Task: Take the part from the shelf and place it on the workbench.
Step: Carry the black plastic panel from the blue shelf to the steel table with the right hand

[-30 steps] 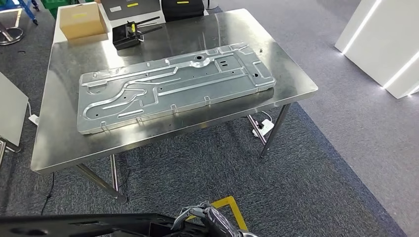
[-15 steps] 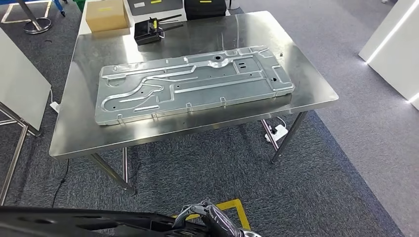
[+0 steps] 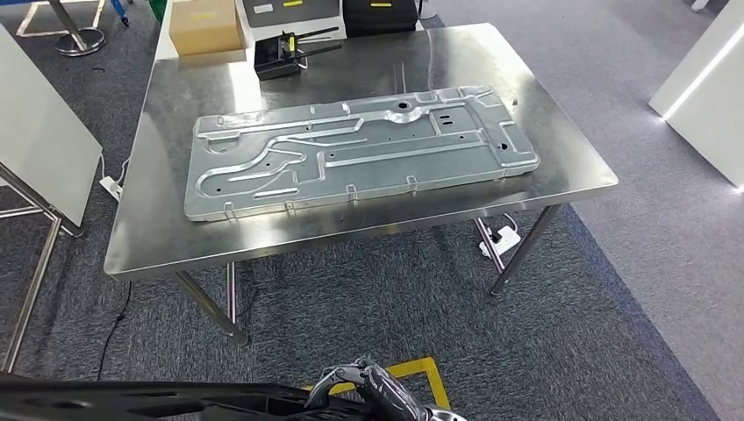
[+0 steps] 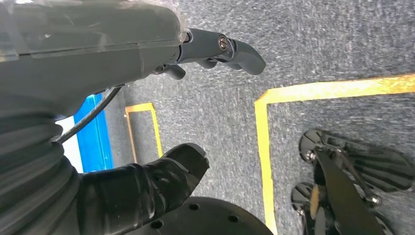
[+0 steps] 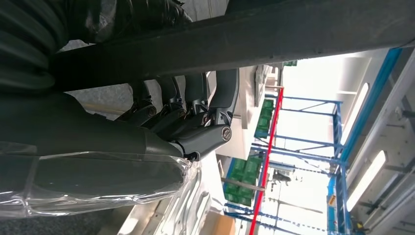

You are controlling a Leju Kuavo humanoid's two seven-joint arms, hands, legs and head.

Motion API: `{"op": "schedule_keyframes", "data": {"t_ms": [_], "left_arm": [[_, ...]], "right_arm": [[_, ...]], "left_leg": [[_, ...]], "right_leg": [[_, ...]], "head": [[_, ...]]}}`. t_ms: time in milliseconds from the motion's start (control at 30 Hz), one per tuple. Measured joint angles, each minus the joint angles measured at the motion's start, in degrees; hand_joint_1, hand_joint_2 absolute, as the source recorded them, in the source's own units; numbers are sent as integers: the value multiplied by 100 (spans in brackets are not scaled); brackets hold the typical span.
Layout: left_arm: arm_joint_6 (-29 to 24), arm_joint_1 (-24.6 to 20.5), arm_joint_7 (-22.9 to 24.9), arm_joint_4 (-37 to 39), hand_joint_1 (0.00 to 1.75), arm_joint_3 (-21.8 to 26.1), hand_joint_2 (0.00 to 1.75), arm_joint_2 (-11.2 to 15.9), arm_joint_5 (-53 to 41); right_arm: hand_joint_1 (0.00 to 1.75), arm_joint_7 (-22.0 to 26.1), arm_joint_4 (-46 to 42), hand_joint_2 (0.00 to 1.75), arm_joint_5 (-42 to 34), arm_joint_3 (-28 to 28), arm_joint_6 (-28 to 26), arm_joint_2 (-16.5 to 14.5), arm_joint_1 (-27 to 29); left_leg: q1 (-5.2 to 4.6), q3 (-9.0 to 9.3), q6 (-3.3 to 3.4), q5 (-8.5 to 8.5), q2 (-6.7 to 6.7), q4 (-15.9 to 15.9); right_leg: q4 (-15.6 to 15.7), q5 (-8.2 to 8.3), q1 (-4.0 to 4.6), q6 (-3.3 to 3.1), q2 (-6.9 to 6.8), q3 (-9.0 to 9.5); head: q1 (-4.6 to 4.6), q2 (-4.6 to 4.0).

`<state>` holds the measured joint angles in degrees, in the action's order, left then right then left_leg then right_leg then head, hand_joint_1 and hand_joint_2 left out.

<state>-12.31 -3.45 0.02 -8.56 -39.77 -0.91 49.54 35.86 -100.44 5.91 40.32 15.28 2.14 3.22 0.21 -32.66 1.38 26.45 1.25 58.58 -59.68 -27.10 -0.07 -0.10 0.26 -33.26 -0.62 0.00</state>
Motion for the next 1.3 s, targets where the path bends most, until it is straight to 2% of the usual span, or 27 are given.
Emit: {"op": "schedule_keyframes", "data": {"t_ms": [67,133,167,233,267,300,333,367,433,467,500,600,633,700,767,800,833,867,933,967,1000,1100,1167,1200,1267,1300], "left_arm": [[-3,-2,10,1,0,-20,175,2,5],[-11,-2,22,1,0,-29,175,6,14],[-15,-2,27,1,0,-33,175,8,18],[-21,-1,34,1,0,-37,175,10,22],[-21,1,37,1,0,-38,175,10,22],[-21,3,38,1,0,-39,175,10,22],[-25,6,40,1,0,-39,175,12,22],[-29,8,44,1,0,-40,175,15,22],[-44,5,52,1,0,-41,175,19,23],[-50,1,58,1,0,-43,175,20,24],[-55,-2,68,1,0,-44,175,19,25],[-66,1,98,1,0,-46,175,19,37],[-68,2,102,1,0,-46,175,20,40],[-69,-1,104,1,0,-47,175,23,42],[-69,-2,103,1,0,-48,175,25,44],[-68,0,103,1,0,-49,175,25,45],[-68,1,103,1,0,-50,175,25,46],[-67,1,103,1,0,-52,175,24,46],[-67,-2,104,1,0,-61,175,20,48],[-67,-4,104,1,0,-67,175,17,49],[-67,-5,105,1,0,-73,175,15,50],[-67,-9,106,1,0,-82,175,16,55],[-67,-12,108,1,0,-84,175,20,62],[-67,-12,109,1,0,-85,175,21,65],[-67,-10,111,1,0,-88,175,20,75],[-67,-7,112,1,0,-89,175,20,82]], "right_arm": [[175,-11,-1,175,8,-2,-2,3,2],[175,-24,-1,175,18,-3,-7,5,0],[175,-27,-1,175,21,-4,-8,5,-2],[175,-34,-1,175,24,-4,-9,7,-1],[175,-36,0,175,26,-4,-9,8,1],[175,-38,1,175,27,-4,-9,9,2],[175,-38,1,175,28,-5,-9,9,3],[175,-37,1,175,28,-4,-9,9,3],[175,-37,1,175,30,-5,-11,9,2],[175,-38,1,175,32,-5,-13,9,0],[175,-39,0,175,35,-5,-15,9,0],[175,-40,-2,175,41,-5,-19,11,2],[175,-40,-3,175,43,-4,-22,13,3],[175,-39,-10,175,49,-4,-34,18,7],[175,-38,-14,175,57,-4,-49,30,17],[175,-39,-14,175,62,-4,-58,38,25],[175,-39,-14,175,68,-4,-67,46,31],[175,-40,-15,175,74,-4,-76,54,35],[175,-40,-16,175,83,-4,-88,63,35],[175,-39,-18,175,85,-4,-90,65,35],[175,-39,-19,175,86,-4,-90,67,35],[175,-39,-25,175,89,-5,-90,72,38],[175,-38,-36,175,90,-4,-90,72,38],[175,-38,-42,175,91,-4,-90,71,39],[175,-42,-46,175,92,-4,-90,74,42],[175,-45,-46,175,93,-4,-90,76,44]], "left_leg": [[0,-7,-67,1,9,-6],[5,-43,-120,102,-9,116],[10,-134,-143,239,-21,331],[38,-458,-185,605,-43,1028],[55,-618,-210,734,-49,1360],[72,-702,-234,762,-57,1535],[91,-681,-256,678,-69,1498],[112,-552,-275,504,-83,1248],[134,-170,-295,176,-109,485],[130,-39,-274,99,-110,220],[119,20,-244,88,-107,88],[100,25,-116,76,-90,49],[102,32,-73,61,-91,32],[106,39,-7,43,-98,9],[91,33,21,47,-98,9],[83,35,25,50,-95,9],[77,41,28,54,-89,9],[73,53,27,59,-80,10],[63,80,9,76,-65,12],[56,86,-13,86,-60,14],[50,86,-41,94,-59,15],[54,91,-139,107,-61,2],[60,15,-191,257,-73,205],[68,-106,-210,415,-79,473],[75,-470,-249,760,-85,1211],[80,-612,-265,832,-85,1483]], "right_leg": [[52,21,7,-27,-6,9],[123,52,-22,-86,-27,53],[155,67,-39,-116,-42,74],[168,67,-36,-156,-77,80],[163,64,-33,-164,-90,76],[157,61,-31,-165,-100,72],[146,55,-35,-159,-103,70],[128,45,-42,-144,-103,69],[61,4,-48,-81,-101,61],[29,-16,-42,-44,-100,50],[7,-28,-34,-8,-101,42],[-5,-36,-44,84,-97,35],[-85,-98,-55,111,-92,1],[-576,-389,-72,149,-75,-222],[-1322,-706,-70,167,-60,-590],[-1554,-748,-70,167,-55,-714],[-1580,-678,-68,157,-51,-742],[-1379,-510,-66,138,-48,-657],[-593,-127,-44,77,-34,-288],[-267,-19,-27,51,-28,-140],[-70,22,-9,31,-22,-55],[41,30,-2,-27,-20,-22],[117,60,-34,-94,-33,31],[144,69,-47,-120,-45,55],[146,60,-36,-150,-67,60],[138,53,-31,-156,-73,59]], "head": [[1,0],[3,0],[5,0],[8,0],[7,0],[7,0],[7,0],[8,0],[9,0],[6,0],[3,0],[-1,0],[-1,0],[-2,0],[-2,0],[-2,0],[-2,0],[-3,0],[-2,0],[-2,0],[-1,0],[-1,0],[2,0],[4,0],[7,0],[6,0]]}}
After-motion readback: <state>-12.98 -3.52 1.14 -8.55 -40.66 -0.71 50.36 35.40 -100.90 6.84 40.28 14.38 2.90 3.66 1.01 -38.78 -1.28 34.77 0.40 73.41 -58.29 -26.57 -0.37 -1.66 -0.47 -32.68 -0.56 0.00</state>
